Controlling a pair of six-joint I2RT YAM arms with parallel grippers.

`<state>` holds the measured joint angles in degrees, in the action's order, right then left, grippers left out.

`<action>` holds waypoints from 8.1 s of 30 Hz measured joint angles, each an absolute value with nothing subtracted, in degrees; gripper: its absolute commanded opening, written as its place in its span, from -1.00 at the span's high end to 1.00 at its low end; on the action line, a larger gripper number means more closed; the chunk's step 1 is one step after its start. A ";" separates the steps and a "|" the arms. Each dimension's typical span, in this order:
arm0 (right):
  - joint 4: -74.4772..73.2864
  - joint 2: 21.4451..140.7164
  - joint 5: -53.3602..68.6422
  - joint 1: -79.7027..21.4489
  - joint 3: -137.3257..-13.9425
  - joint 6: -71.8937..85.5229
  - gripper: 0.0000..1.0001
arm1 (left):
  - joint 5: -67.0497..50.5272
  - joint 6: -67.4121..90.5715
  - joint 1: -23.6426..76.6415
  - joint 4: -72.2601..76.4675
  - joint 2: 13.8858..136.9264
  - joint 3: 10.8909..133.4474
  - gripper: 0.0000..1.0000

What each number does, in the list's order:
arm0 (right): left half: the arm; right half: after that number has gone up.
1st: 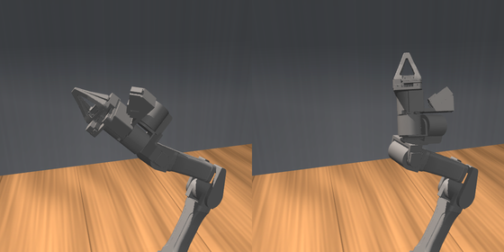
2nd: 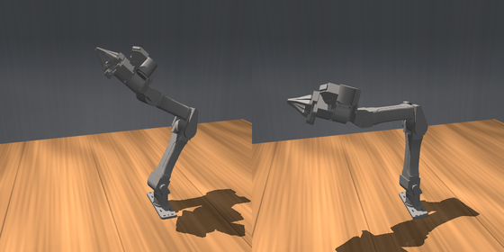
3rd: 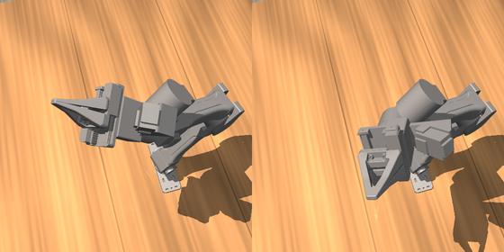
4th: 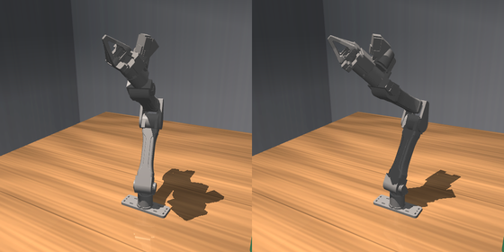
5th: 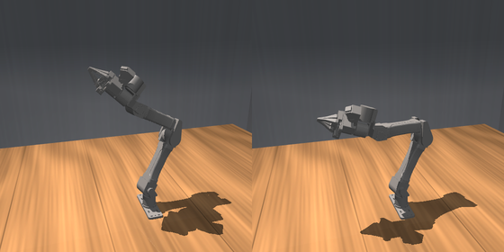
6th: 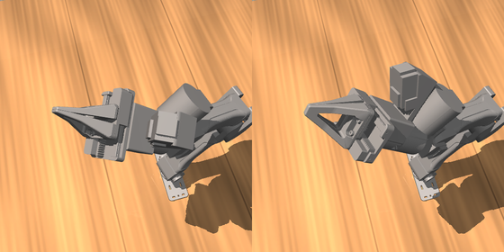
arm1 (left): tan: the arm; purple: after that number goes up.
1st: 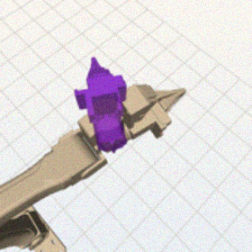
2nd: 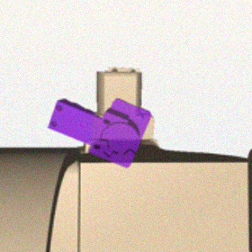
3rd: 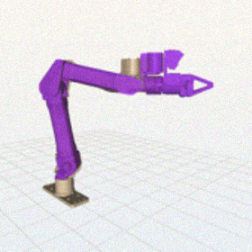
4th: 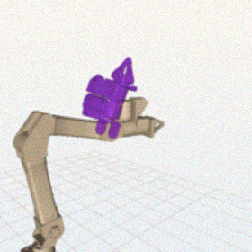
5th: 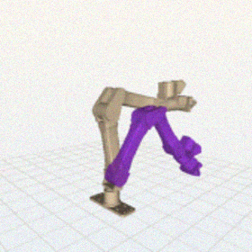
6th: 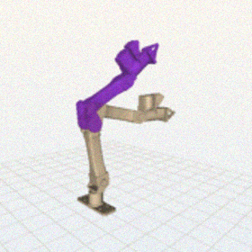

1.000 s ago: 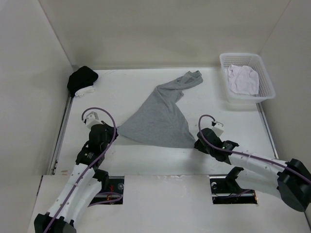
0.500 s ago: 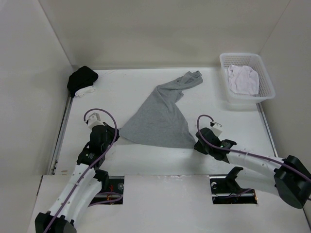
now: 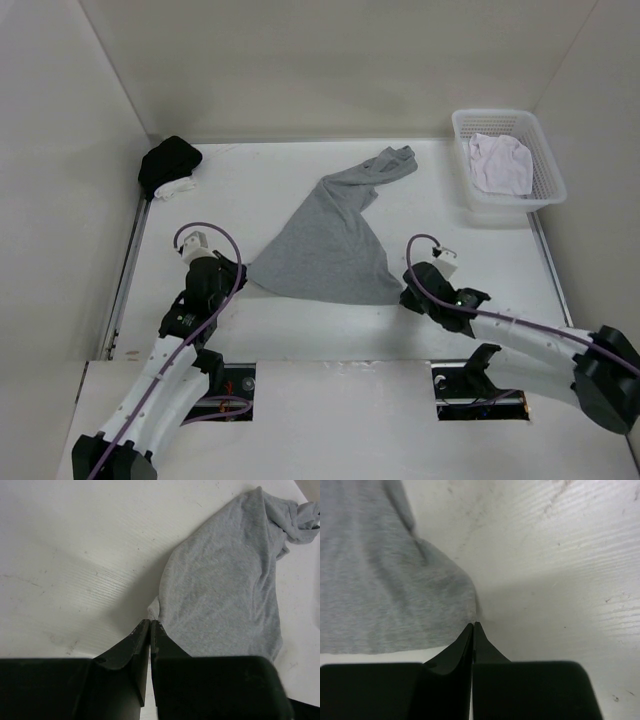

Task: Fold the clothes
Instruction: Flatten the tank top out, then fold the tank top

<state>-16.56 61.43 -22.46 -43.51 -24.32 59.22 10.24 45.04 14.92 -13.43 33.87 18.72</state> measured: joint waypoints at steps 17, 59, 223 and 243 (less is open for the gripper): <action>-28.93 47.40 -52.60 -67.64 -94.37 21.67 1.00 | 15.29 46.17 15.11 -9.23 34.37 66.98 0.97; -26.70 98.67 -15.53 -21.37 -146.23 11.31 1.00 | 12.12 39.33 2.37 -4.82 80.44 108.44 0.98; -3.05 70.46 -5.91 -21.54 -46.17 38.92 1.00 | 8.47 51.48 3.38 -1.10 60.40 36.58 1.00; 8.71 96.31 7.40 -12.10 -62.41 42.02 1.00 | 7.88 53.23 3.44 17.91 87.68 48.64 1.00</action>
